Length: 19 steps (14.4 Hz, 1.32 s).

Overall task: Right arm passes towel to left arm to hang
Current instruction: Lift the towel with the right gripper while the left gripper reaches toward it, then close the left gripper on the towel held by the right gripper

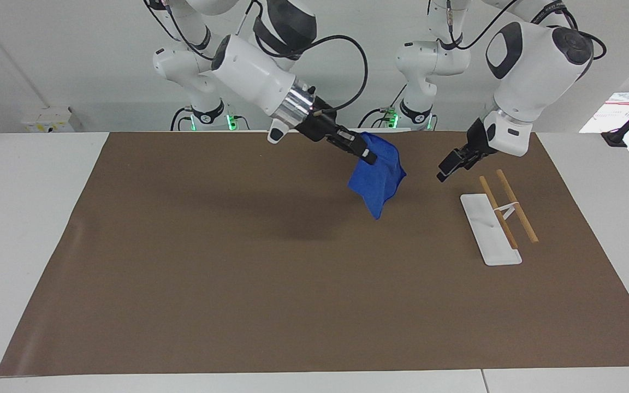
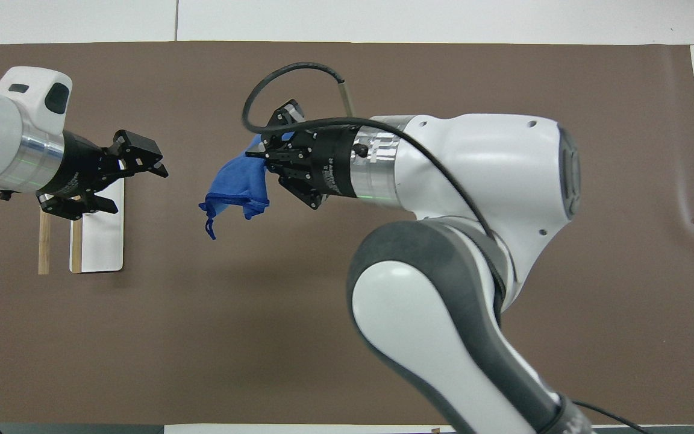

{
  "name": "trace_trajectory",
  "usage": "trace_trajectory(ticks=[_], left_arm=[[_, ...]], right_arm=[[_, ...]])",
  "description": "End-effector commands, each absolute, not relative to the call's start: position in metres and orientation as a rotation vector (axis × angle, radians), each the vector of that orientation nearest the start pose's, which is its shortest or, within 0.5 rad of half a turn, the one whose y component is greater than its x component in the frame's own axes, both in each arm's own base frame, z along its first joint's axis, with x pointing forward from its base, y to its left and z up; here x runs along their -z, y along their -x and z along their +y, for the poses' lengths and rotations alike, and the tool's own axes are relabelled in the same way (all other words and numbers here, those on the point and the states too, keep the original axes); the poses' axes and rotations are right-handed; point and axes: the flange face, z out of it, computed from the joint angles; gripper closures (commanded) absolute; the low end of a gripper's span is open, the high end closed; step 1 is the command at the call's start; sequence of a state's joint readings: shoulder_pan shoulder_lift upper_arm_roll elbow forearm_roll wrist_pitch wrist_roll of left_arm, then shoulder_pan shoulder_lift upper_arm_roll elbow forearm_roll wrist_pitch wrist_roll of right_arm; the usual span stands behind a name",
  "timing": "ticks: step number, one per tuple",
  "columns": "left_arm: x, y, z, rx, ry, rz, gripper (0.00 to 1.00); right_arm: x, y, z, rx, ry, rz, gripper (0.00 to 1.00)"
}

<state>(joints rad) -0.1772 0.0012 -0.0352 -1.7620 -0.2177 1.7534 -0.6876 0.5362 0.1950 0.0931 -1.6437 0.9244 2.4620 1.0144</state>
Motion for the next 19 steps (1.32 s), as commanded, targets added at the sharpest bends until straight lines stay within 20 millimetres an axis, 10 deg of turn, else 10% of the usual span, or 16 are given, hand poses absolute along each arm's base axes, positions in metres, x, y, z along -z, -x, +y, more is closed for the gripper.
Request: trace_trajectory(ticks=[1, 13, 19], left_arm=[[-0.546, -0.528, -0.156, -0.2, 3.158, -1.105, 0.0], [-0.521, -0.503, -0.165, -0.434, 2.587, -2.157, 0.0], [-0.51, -0.498, -0.173, -0.366, 2.473, -2.385, 0.0]], right_arm=[[-0.565, -0.534, 0.396, -0.224, 1.906, 1.019, 1.0], [-0.56, -0.527, 0.402, -0.218, 1.93, 1.003, 1.0], [-0.562, -0.526, 0.404, -0.214, 1.932, 0.996, 1.0]])
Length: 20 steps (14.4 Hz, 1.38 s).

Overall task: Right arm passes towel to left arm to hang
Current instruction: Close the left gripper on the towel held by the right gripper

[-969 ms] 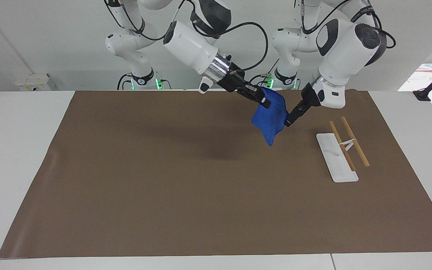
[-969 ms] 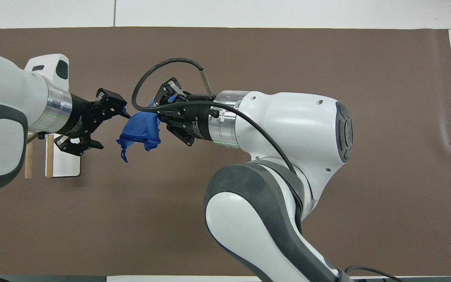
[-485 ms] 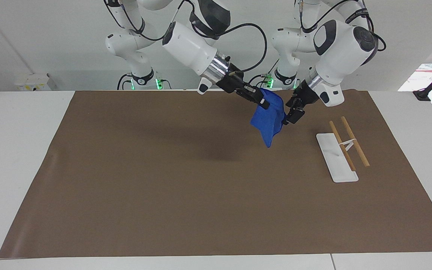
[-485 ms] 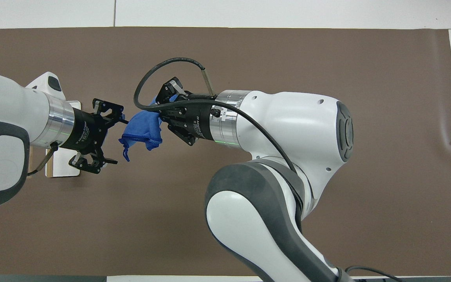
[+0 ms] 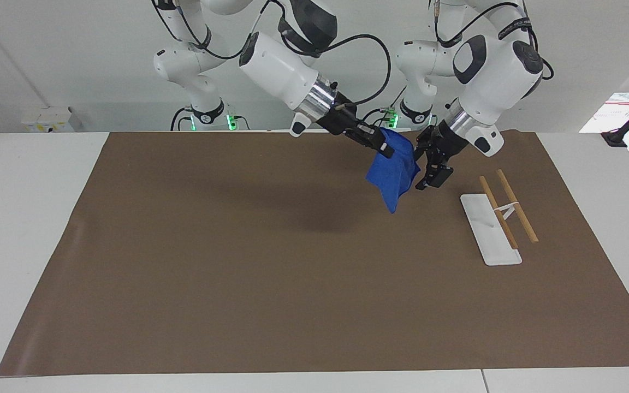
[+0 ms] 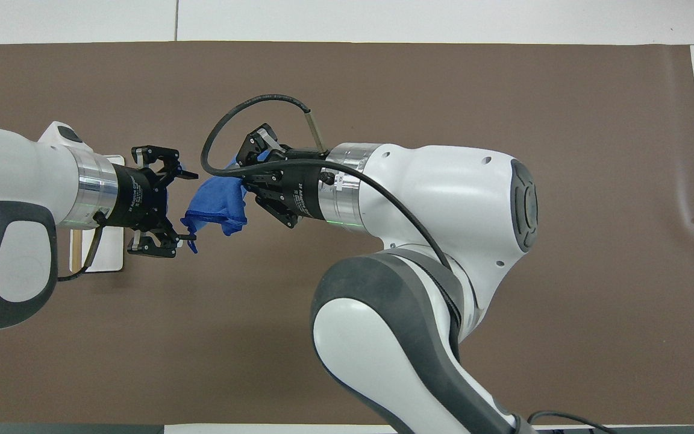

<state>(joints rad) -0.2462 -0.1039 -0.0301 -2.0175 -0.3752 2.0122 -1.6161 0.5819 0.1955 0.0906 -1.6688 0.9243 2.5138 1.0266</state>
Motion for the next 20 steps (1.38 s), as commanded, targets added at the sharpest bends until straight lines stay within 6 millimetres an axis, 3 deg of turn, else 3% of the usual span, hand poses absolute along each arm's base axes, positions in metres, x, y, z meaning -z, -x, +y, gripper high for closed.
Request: trace_trajectory(ticks=[1, 2, 3, 4, 13, 20], left_arm=[[-0.511, -0.5, -0.172, -0.363, 2.452, -2.414, 0.08], [-0.51, -0.501, -0.172, -0.36, 2.441, -2.429, 0.25], [-0.511, -0.501, -0.173, -0.355, 2.45, -2.426, 0.74], [-0.511, -0.503, -0.173, -0.341, 2.453, -2.441, 1.0], [-0.515, -0.511, -0.167, -0.304, 2.468, -2.468, 1.0], [-0.525, -0.525, -0.166, -0.241, 2.589, -2.377, 1.0]], right_arm=[[-0.561, -0.526, 0.403, -0.214, 1.934, 0.996, 1.0], [-0.561, -0.525, 0.404, -0.214, 1.936, 0.994, 1.0], [-0.561, -0.526, 0.404, -0.213, 1.935, 0.995, 1.0], [-0.56, -0.526, 0.403, -0.214, 1.936, 0.996, 1.0], [-0.558, -0.525, 0.403, -0.214, 1.941, 0.997, 1.0], [-0.558, -0.524, 0.404, -0.216, 1.94, 0.996, 1.0]])
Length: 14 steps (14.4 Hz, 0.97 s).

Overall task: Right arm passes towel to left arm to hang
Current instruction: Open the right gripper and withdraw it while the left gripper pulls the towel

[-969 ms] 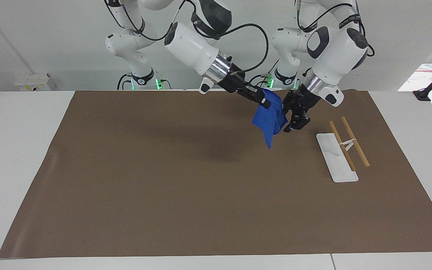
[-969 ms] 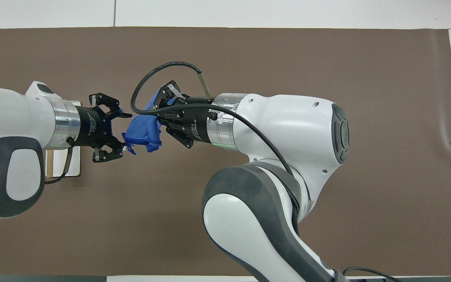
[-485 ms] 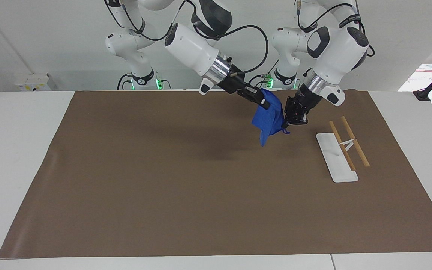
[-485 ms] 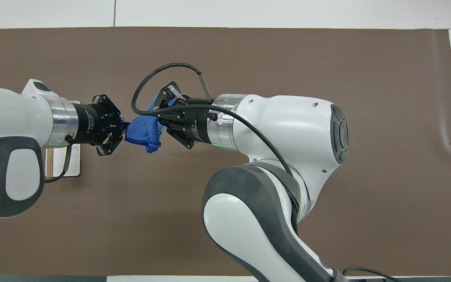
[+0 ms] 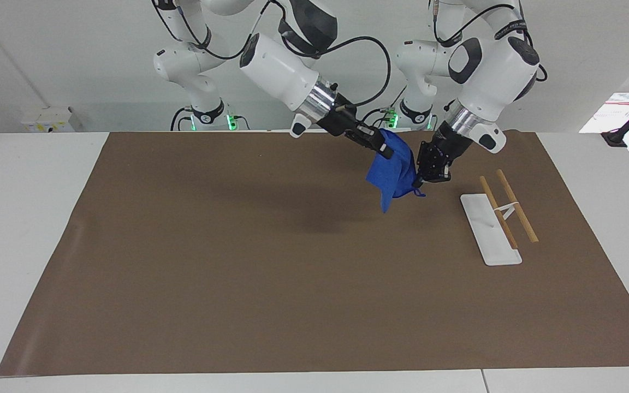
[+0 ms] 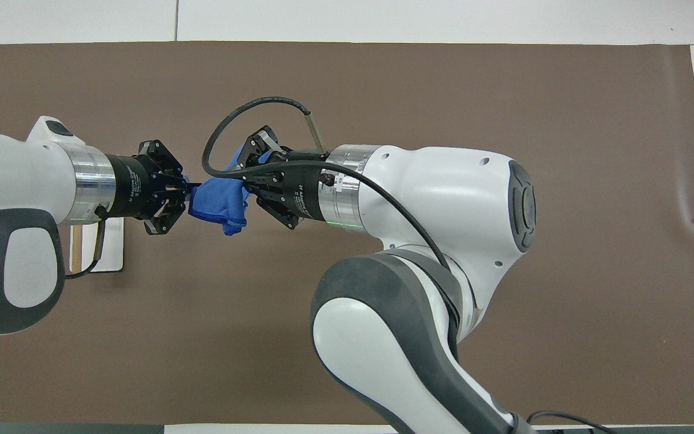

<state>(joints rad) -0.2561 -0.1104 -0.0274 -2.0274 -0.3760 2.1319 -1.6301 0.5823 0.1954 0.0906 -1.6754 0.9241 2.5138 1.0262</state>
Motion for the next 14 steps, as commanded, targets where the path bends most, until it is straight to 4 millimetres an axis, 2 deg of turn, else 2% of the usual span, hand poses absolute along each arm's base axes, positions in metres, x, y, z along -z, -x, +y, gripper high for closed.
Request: trace_trajectory(ticks=[1, 7, 8, 9, 12, 14], left_arm=[[-0.526, -0.526, -0.167, -0.235, 2.602, -2.365, 1.0], [-0.528, -0.527, -0.165, -0.221, 2.631, -2.337, 1.0], [-0.528, -0.527, -0.165, -0.218, 2.644, -2.323, 1.0], [-0.528, -0.527, -0.165, -0.213, 2.655, -2.31, 1.0], [-0.528, -0.528, -0.162, -0.108, 2.709, -2.201, 1.0], [-0.53, -0.53, -0.16, -0.033, 2.791, -2.074, 1.0]], right_arm=[[-0.558, -0.525, 0.403, -0.216, 1.939, 0.999, 1.0], [-0.558, -0.525, 0.402, -0.217, 1.938, 1.001, 1.0], [-0.558, -0.526, 0.401, -0.217, 1.935, 1.006, 0.42], [-0.558, -0.527, 0.4, -0.212, 1.939, 1.005, 0.0], [-0.557, -0.536, 0.39, -0.033, 2.095, 0.899, 0.0], [-0.547, -0.546, 0.373, 0.084, 2.203, 0.837, 0.0]])
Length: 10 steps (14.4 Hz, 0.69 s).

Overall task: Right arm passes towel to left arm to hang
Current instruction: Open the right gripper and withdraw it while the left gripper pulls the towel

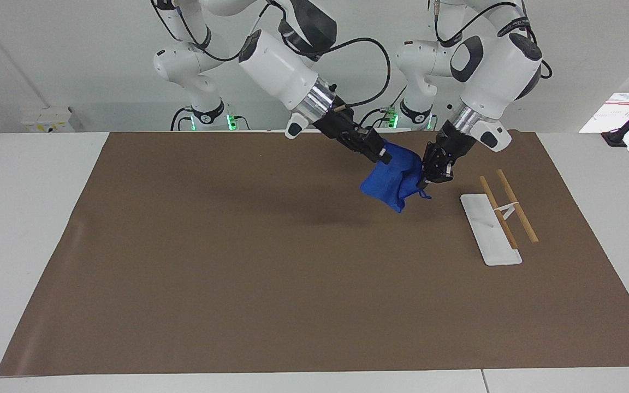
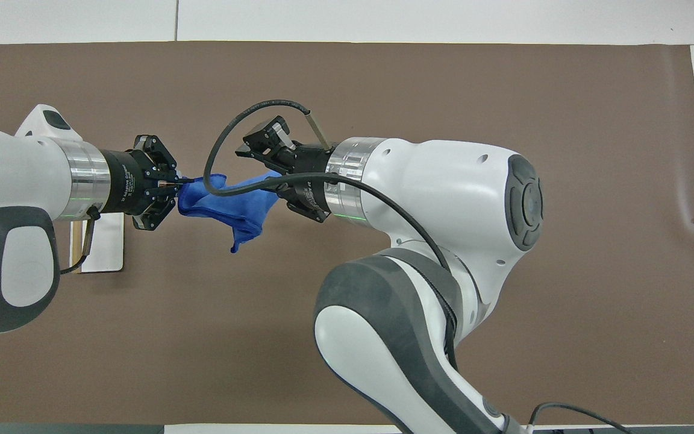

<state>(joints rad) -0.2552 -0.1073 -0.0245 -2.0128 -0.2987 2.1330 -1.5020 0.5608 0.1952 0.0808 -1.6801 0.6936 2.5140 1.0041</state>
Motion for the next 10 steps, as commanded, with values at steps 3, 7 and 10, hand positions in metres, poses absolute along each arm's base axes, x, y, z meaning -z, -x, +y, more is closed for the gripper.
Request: trace_trajectory(ticks=[3, 7, 10], left_arm=[[-0.537, -0.542, -0.146, 0.069, 2.9, -1.88, 1.0], [-0.548, -0.558, -0.115, 0.262, 3.007, -1.603, 1.0], [-0.554, -0.57, -0.077, 0.427, 2.964, -1.611, 1.0]], right_arm=[[-0.525, -0.564, 0.323, 0.25, 2.366, 0.655, 0.0], [-0.502, -0.585, 0.243, 0.314, 2.484, 0.535, 0.0], [-0.493, -0.597, 0.184, 0.335, 2.701, 0.406, 0.0]])
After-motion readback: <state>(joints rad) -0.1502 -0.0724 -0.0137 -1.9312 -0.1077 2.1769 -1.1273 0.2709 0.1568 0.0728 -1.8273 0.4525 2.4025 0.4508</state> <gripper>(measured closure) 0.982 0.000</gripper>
